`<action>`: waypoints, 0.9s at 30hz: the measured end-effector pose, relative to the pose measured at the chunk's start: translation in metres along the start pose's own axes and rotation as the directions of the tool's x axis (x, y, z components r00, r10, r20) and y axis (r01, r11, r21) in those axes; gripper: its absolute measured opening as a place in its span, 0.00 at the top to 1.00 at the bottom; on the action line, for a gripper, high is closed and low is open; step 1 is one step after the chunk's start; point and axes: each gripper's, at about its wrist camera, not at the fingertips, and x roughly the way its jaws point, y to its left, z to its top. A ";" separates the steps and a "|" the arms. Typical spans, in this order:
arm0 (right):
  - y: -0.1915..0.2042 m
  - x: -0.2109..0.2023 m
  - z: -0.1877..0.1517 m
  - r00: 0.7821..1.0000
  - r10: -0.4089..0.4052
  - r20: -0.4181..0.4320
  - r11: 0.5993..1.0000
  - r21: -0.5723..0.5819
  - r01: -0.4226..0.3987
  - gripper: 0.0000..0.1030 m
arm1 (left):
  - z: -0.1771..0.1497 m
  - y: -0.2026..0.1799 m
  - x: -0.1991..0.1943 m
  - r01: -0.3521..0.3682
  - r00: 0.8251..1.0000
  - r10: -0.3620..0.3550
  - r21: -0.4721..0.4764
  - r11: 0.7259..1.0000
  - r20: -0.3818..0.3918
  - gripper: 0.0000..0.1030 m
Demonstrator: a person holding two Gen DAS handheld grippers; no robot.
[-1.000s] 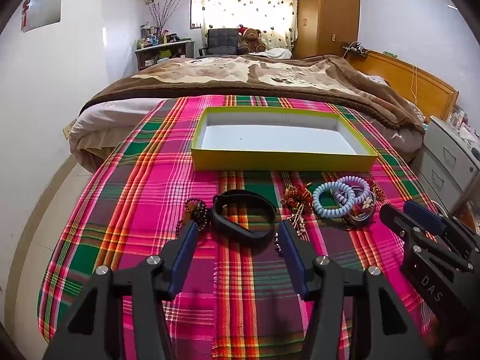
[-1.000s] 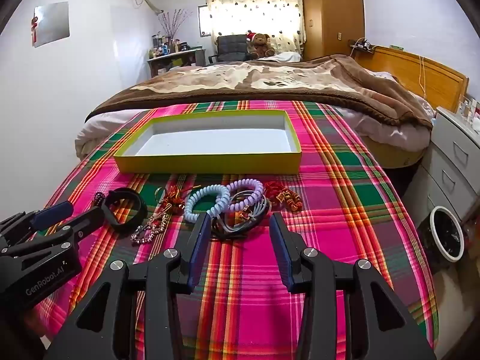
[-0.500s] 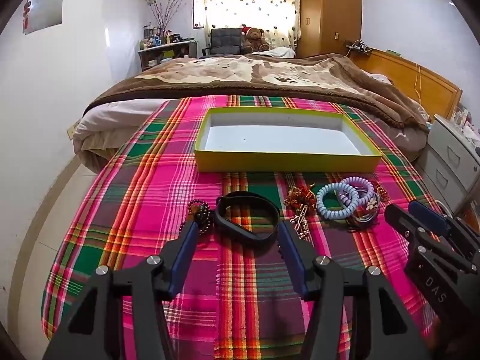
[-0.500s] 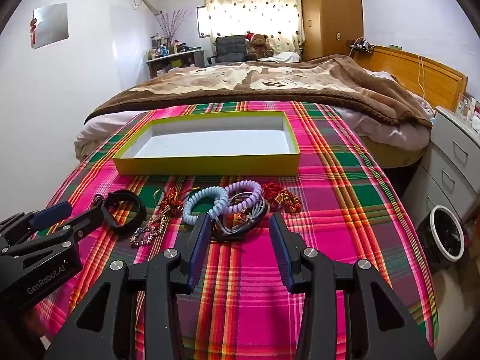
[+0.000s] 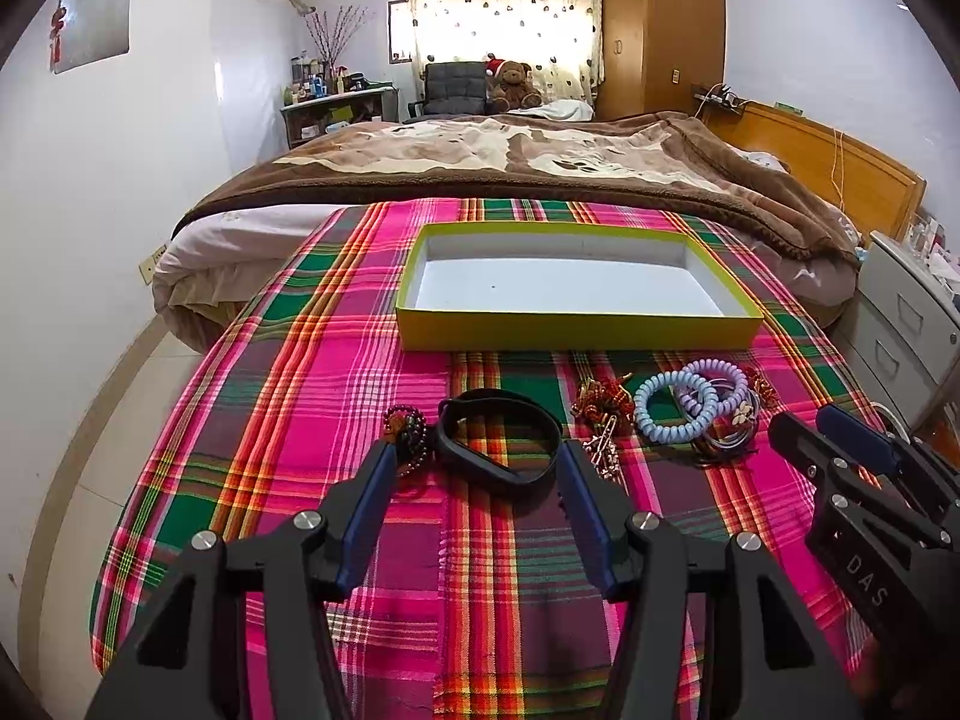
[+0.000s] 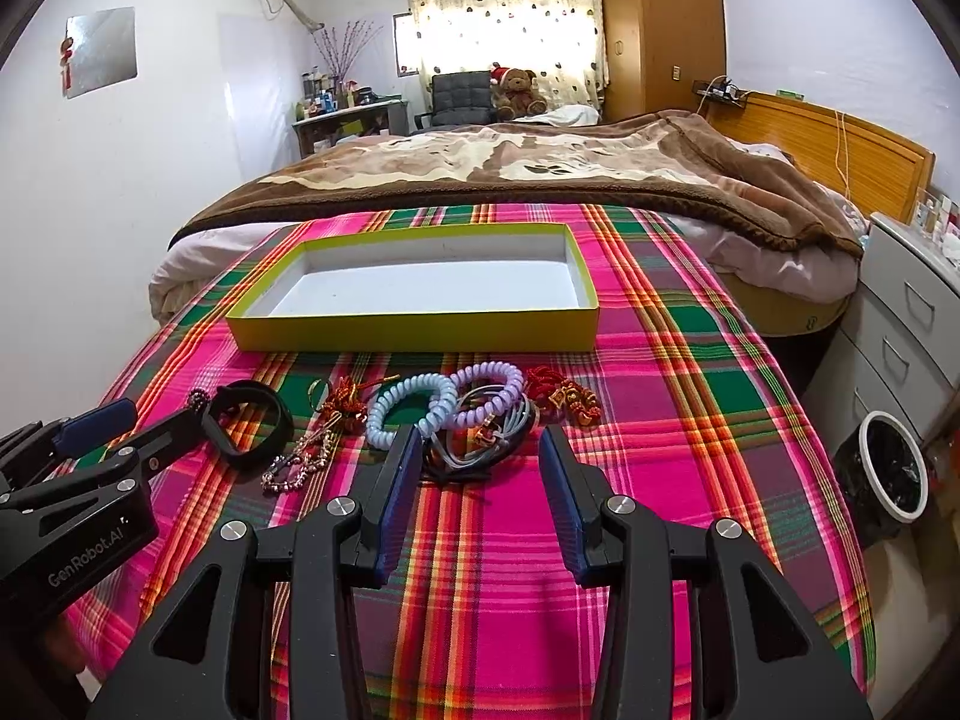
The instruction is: Organize jewelry
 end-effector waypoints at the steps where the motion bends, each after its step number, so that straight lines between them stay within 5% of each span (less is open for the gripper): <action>1: 0.000 0.000 0.000 1.000 -0.001 0.000 1.000 0.000 0.001 0.60 | 0.000 0.000 0.000 0.000 1.000 0.000 0.001 1.000 -0.001 0.44; 27: 0.000 -0.001 0.000 1.000 0.005 0.001 1.000 0.000 -0.005 0.60 | 0.000 -0.001 0.001 0.007 1.000 -0.007 0.001 1.000 -0.007 0.44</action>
